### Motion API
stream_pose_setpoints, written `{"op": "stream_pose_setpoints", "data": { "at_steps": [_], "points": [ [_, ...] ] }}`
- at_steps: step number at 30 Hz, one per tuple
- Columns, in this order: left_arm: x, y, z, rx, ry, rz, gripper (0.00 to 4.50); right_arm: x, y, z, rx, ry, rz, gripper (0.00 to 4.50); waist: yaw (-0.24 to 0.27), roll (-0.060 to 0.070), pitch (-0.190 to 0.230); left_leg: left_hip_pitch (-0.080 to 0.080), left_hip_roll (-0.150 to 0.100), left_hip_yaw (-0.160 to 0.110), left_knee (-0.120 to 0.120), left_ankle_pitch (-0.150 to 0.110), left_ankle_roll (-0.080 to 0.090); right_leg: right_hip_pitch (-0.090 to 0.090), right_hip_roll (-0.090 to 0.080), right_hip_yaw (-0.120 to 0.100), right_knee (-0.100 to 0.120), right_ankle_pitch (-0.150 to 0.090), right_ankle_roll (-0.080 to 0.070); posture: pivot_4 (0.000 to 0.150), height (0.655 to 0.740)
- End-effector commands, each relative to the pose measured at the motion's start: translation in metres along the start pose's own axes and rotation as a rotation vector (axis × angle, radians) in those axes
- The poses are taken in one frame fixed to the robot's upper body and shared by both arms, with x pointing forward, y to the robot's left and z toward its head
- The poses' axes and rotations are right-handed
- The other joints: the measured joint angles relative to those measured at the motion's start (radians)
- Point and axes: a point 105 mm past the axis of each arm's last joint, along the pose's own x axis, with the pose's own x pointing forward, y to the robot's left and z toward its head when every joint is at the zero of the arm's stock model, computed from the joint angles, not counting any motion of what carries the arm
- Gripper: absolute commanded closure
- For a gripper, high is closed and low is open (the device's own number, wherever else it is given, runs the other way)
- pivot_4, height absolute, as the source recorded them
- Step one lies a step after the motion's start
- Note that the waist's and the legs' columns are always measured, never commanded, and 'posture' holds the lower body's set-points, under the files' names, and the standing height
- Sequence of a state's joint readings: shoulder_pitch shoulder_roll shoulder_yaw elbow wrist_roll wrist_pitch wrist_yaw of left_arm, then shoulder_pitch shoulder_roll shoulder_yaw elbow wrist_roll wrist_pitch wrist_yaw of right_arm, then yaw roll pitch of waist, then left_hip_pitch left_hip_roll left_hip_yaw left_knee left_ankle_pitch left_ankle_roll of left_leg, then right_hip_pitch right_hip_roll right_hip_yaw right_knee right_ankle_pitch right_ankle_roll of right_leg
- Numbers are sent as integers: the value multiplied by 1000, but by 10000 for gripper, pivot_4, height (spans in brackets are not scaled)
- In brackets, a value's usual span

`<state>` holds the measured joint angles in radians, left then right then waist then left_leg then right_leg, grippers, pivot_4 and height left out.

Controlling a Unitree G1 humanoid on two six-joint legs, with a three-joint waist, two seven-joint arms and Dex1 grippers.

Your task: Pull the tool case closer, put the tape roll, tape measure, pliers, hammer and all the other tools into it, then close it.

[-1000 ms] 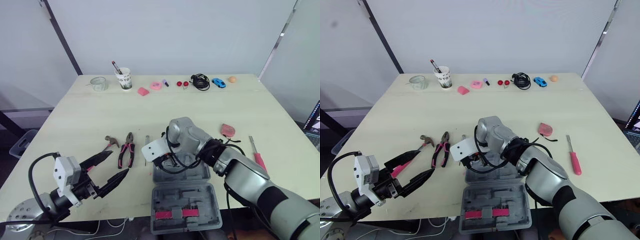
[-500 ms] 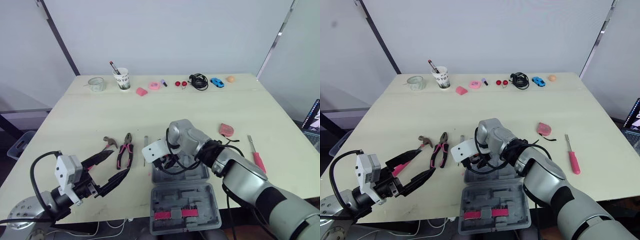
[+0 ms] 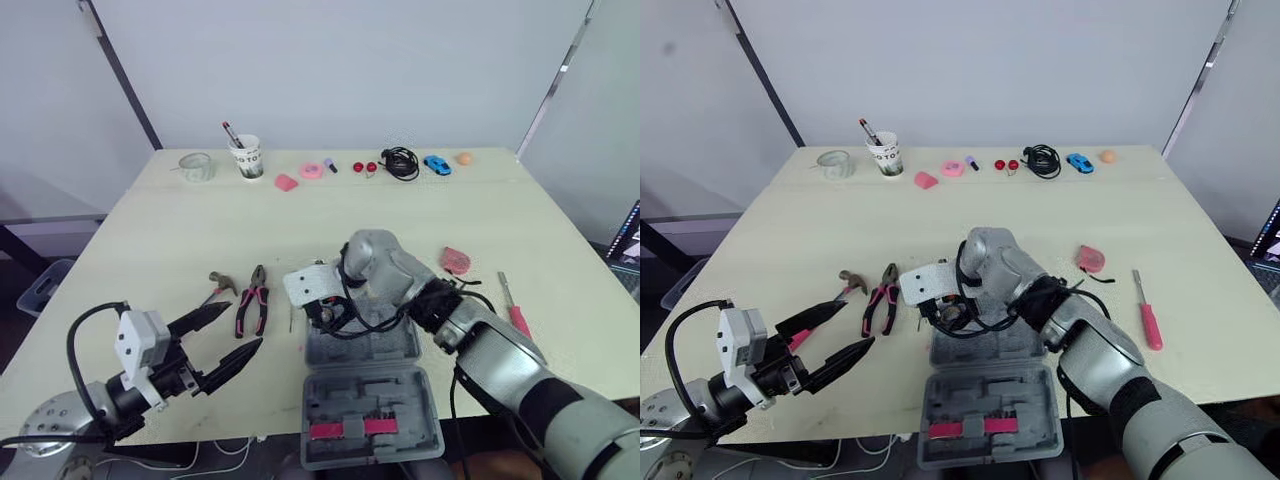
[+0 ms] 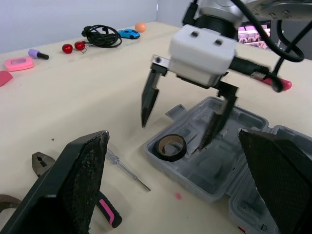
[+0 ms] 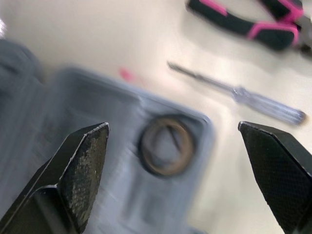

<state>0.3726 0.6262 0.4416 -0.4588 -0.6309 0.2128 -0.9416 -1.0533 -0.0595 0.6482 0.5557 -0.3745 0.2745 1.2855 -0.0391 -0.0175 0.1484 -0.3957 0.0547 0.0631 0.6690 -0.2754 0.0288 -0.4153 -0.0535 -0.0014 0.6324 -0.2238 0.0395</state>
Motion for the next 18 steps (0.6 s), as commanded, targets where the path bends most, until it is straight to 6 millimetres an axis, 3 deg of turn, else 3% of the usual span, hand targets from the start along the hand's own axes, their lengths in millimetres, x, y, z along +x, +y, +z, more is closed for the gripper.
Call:
{"op": "stream_pose_setpoints", "data": {
  "at_steps": [1,5,6,7,10,18],
  "points": [
    [-1,-1,4,22,-7,-14,0,-20,-8,7,84,-147,-103,551,0,0,0,-1,0,-1,0,0,0,0,2,2,0,0,0,1500,7400],
    [-3,0,2,20,-4,-15,0,-27,-7,-3,197,-242,-177,551,-2,0,0,-1,-1,-3,0,1,-1,1,10,15,0,0,0,1500,7400],
    [-3,0,2,20,-3,-15,0,-27,-7,-6,228,-260,-191,5475,-2,0,0,-1,-1,-3,0,1,-1,1,10,16,0,0,0,1500,7400],
    [-3,1,2,20,-2,-16,0,-27,-5,-7,246,-277,-198,6489,-2,0,0,-1,-1,-3,0,1,-1,1,12,17,0,0,0,1500,7400],
    [-4,2,1,20,0,-20,0,-24,1,-14,308,-326,-232,19328,-2,-1,0,-1,0,-5,0,1,-1,1,18,26,0,-1,-1,1500,7400],
    [-4,6,-2,20,4,-29,0,-16,8,-21,402,-427,-316,19328,-2,-1,0,-1,0,-6,0,1,-1,2,23,33,0,-1,-1,1500,7400]
  ]
}}
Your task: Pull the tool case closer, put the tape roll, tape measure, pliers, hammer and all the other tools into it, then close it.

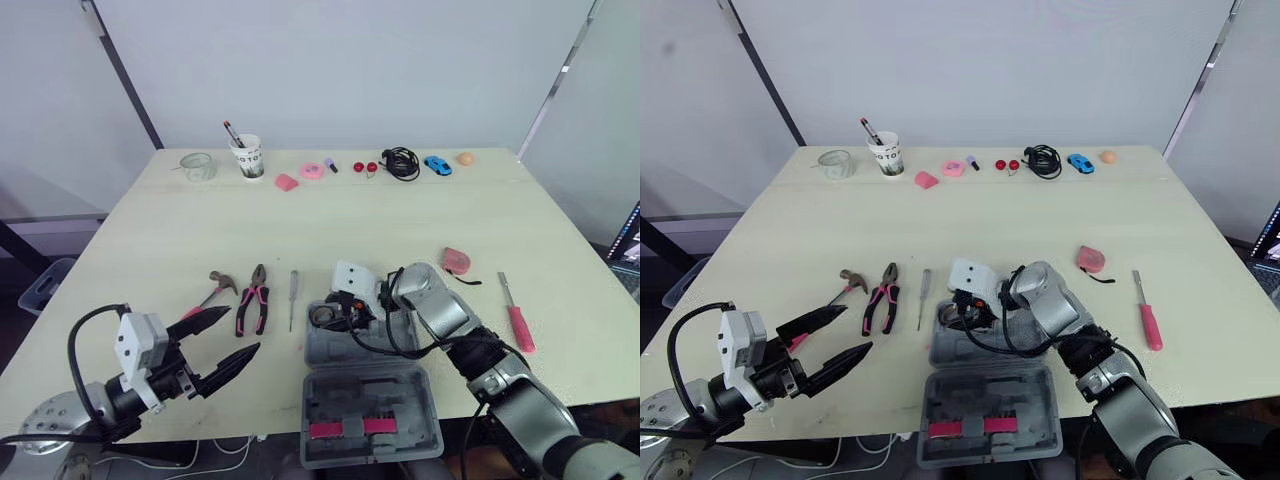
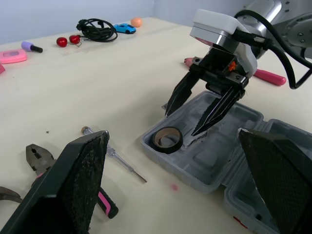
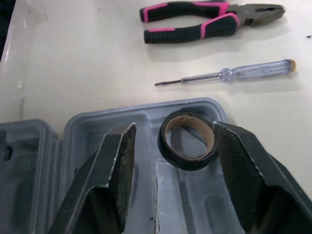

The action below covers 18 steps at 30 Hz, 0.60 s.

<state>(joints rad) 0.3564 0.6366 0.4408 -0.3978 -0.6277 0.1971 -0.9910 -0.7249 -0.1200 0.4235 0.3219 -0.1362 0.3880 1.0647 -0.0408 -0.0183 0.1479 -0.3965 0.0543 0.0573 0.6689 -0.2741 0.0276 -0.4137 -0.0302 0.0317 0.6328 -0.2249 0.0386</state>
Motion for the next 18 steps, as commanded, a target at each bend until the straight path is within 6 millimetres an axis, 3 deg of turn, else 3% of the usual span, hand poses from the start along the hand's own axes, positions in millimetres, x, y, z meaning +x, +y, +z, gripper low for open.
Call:
{"op": "stream_pose_setpoints", "data": {
  "at_steps": [1,6,9,12,18],
  "points": [
    [0,2,4,34,-5,-11,0,-4,-8,10,4,-79,-68,19328,0,0,0,0,0,0,0,0,0,0,0,0,0,0,0,1500,7400],
    [1,4,3,38,-5,-18,0,-3,-7,1,62,-114,-94,19328,1,0,0,0,0,0,0,0,0,0,1,2,0,0,0,1500,7400],
    [2,4,3,38,-4,-24,0,0,-7,1,91,-143,-109,19328,0,-1,0,0,0,-1,0,0,0,0,12,18,0,0,0,1500,7400],
    [3,4,3,40,-4,-29,0,4,-3,-1,107,-146,-92,27249,0,-1,0,0,1,0,0,0,0,0,14,20,0,0,0,1500,7400],
    [4,3,2,40,-5,-33,0,6,-6,-4,115,-148,-123,27249,0,-1,0,0,1,1,0,0,0,0,13,20,0,0,0,1500,7400]
  ]
}}
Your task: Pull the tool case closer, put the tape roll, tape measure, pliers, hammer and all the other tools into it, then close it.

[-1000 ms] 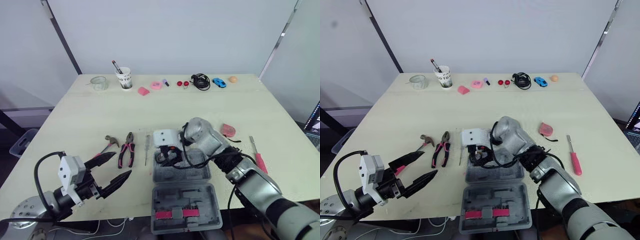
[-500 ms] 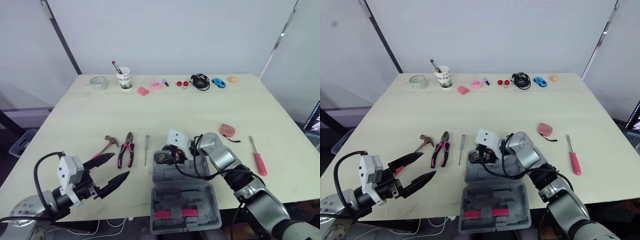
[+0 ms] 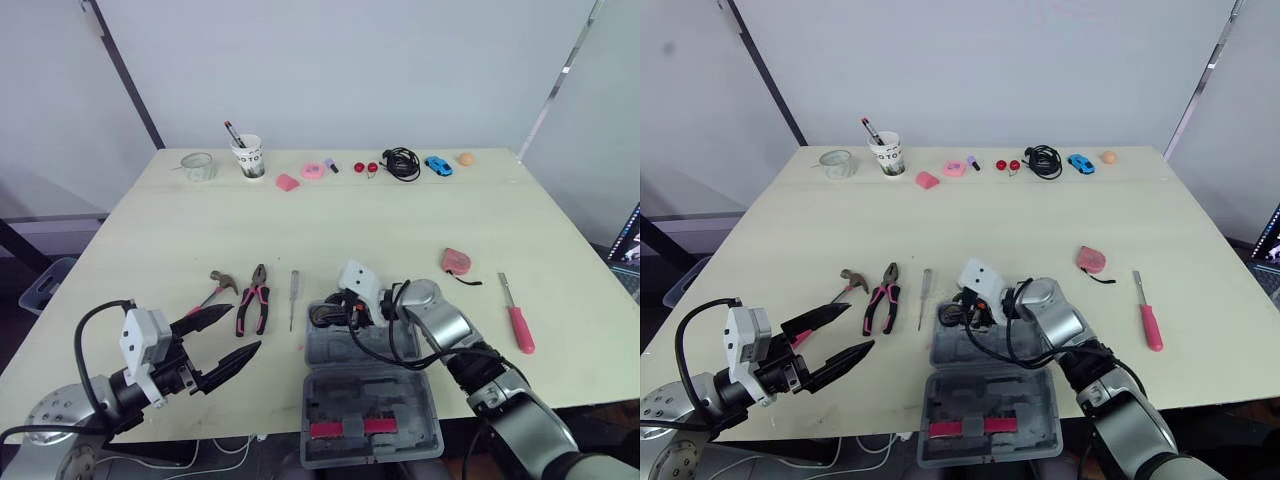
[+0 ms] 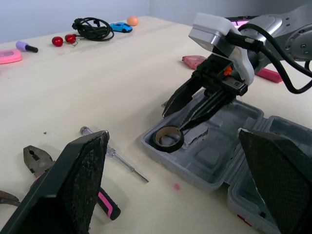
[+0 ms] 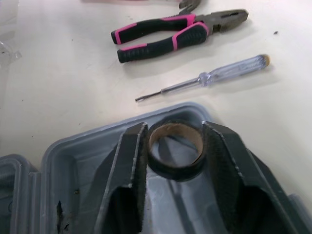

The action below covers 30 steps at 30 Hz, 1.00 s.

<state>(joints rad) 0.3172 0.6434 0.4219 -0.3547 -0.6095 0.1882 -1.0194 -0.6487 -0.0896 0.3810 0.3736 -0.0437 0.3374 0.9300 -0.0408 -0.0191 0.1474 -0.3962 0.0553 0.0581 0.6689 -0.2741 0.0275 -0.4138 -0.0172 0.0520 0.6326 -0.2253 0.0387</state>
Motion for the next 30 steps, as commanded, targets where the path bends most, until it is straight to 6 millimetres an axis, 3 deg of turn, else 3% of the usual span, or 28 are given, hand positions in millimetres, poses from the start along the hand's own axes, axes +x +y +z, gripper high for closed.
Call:
{"op": "stream_pose_setpoints", "data": {
  "at_steps": [1,19,30],
  "points": [
    [1,0,5,35,-10,-8,0,1,-4,9,-18,-43,-21,27249,0,0,0,0,0,0,0,0,0,0,0,0,0,0,0,1500,7400],
    [3,-1,6,36,-7,-20,0,13,-6,-15,97,-28,-36,27249,-1,0,0,1,0,1,0,0,0,0,0,1,1,0,0,1500,7400],
    [3,0,7,39,-6,-21,0,19,-2,-38,109,93,-30,27249,-2,-1,-1,3,1,2,0,0,0,0,0,1,3,0,0,1500,7400]
  ]
}}
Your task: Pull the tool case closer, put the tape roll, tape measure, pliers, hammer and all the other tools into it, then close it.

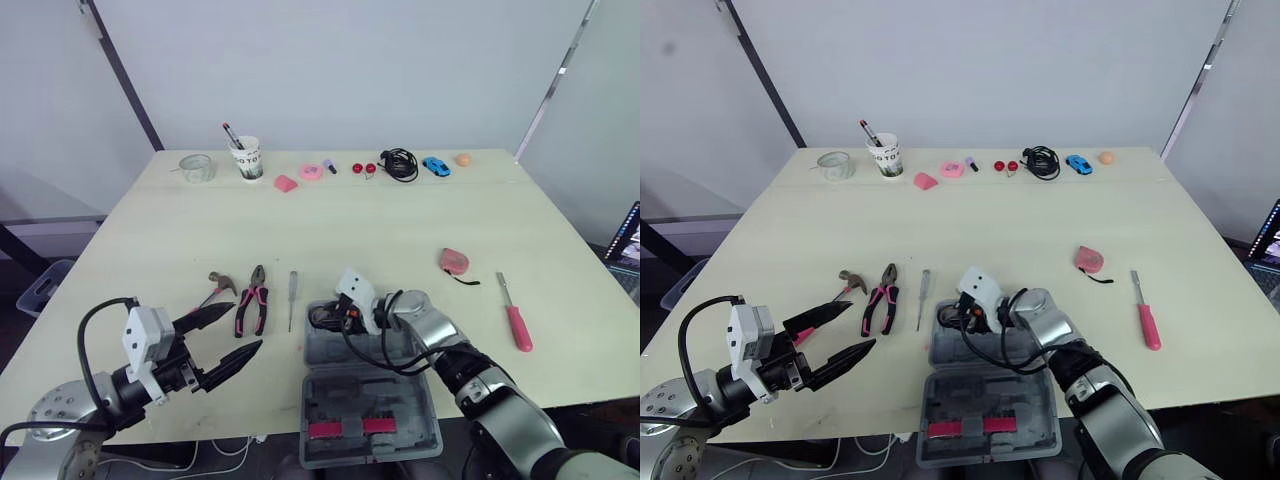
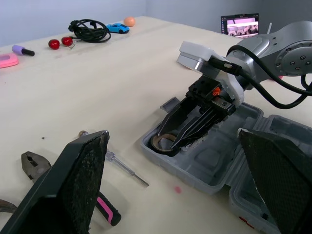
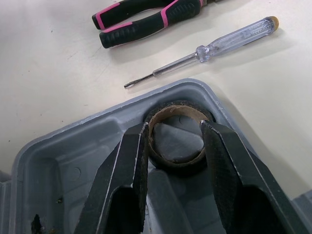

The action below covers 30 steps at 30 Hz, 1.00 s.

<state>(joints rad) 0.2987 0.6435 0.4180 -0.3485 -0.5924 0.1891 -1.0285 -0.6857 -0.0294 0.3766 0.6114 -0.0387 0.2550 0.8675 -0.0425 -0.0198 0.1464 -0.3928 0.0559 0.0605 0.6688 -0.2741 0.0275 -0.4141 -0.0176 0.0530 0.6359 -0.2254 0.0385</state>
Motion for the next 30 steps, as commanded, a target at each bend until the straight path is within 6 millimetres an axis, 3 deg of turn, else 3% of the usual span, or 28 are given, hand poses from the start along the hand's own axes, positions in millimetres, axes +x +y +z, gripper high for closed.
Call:
{"op": "stream_pose_setpoints", "data": {
  "at_steps": [1,10,13,15,20,24,30],
  "points": [
    [1,-1,6,24,-12,-13,0,1,-2,-13,10,61,-21,27249,0,0,0,0,0,0,0,0,0,0,0,0,0,0,0,1500,7400],
    [-1,0,4,21,-6,-13,0,0,0,7,-29,-33,-10,27249,0,-1,-1,3,0,0,0,0,0,0,0,1,3,-1,-2,1500,7400],
    [-1,0,3,18,-8,-8,0,-9,-3,33,-48,-154,-26,27249,1,-1,-1,2,0,-1,0,0,0,-1,0,1,3,-1,-2,1500,7400],
    [-1,1,2,17,-9,-4,0,-19,-3,49,-74,-226,-30,27249,2,-1,0,1,0,-1,0,0,0,-2,0,1,3,-1,-2,1500,7400],
    [-2,4,1,6,-13,32,0,-46,-7,61,-96,-322,-72,27249,2,-1,-1,0,1,-1,0,0,0,-2,-1,1,3,-1,-2,1500,7400],
    [-6,7,-3,-6,-7,82,0,-79,-17,59,-120,-383,-165,27249,5,-2,-1,0,0,-1,0,0,0,-2,-1,0,3,-1,-2,1500,7400],
    [-20,16,-14,-34,23,194,0,-127,-25,37,-113,-376,-287,27249,4,-6,-4,0,0,-1,0,0,0,-2,-2,1,2,-2,-1,1500,7400]
  ]
}}
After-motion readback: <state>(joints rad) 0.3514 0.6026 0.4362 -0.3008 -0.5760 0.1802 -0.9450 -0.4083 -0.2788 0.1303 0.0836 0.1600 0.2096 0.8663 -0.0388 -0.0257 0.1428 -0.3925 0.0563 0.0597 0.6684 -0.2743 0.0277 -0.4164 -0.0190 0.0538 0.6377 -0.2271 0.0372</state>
